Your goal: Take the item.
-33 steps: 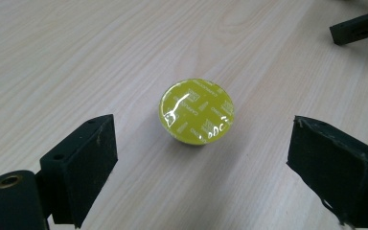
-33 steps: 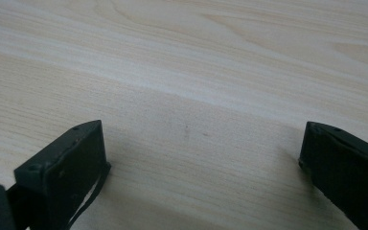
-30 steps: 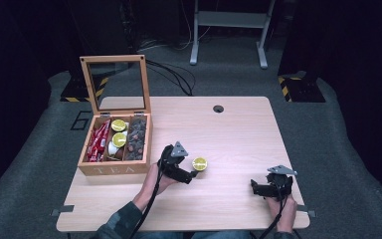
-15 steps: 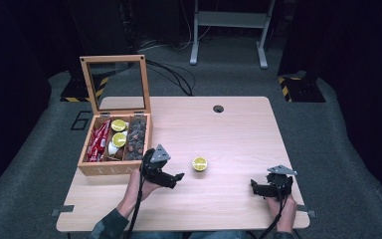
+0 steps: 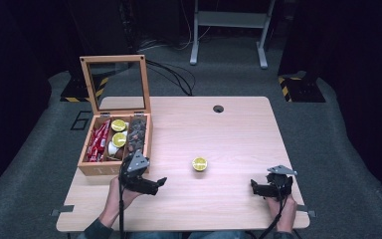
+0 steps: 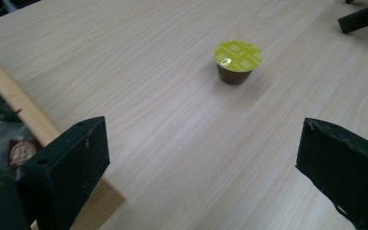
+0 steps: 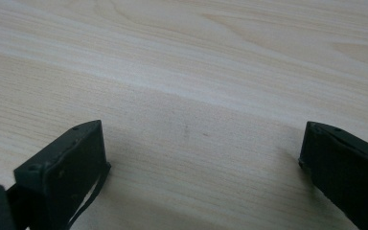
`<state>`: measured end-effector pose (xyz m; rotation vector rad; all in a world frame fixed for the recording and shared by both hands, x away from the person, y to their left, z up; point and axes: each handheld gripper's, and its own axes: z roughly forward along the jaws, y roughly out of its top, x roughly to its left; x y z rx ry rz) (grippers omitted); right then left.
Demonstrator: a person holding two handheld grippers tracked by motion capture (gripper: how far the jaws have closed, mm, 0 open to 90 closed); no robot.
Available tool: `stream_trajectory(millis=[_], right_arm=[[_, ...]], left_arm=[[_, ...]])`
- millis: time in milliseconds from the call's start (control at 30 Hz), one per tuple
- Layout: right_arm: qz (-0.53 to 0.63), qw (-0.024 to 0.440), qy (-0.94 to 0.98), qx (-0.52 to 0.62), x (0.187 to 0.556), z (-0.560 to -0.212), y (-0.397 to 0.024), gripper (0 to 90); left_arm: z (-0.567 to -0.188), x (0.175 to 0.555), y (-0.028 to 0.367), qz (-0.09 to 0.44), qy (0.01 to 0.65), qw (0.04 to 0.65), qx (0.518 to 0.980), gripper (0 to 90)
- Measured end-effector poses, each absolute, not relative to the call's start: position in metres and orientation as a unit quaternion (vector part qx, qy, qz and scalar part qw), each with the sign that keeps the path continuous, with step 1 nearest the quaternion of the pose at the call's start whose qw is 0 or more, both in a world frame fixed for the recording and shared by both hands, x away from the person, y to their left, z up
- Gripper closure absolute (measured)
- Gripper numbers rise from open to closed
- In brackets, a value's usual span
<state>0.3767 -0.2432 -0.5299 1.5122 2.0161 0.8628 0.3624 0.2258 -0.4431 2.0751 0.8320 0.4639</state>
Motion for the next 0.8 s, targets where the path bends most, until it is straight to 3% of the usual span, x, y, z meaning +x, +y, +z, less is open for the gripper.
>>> stream_trajectory(millis=[333,800], right_arm=[[0.315,0.237,0.735,0.552,0.377,-0.530,-0.243,1.4],[0.315,0.237,0.735,0.552,0.377,-0.530,-0.243,1.4]], left_arm=[[-0.455,0.338,0.277,0.210,0.374,0.416,0.802,3.3],[-0.494,0.313,0.330,0.201,0.452,0.399,0.772,2.8]])
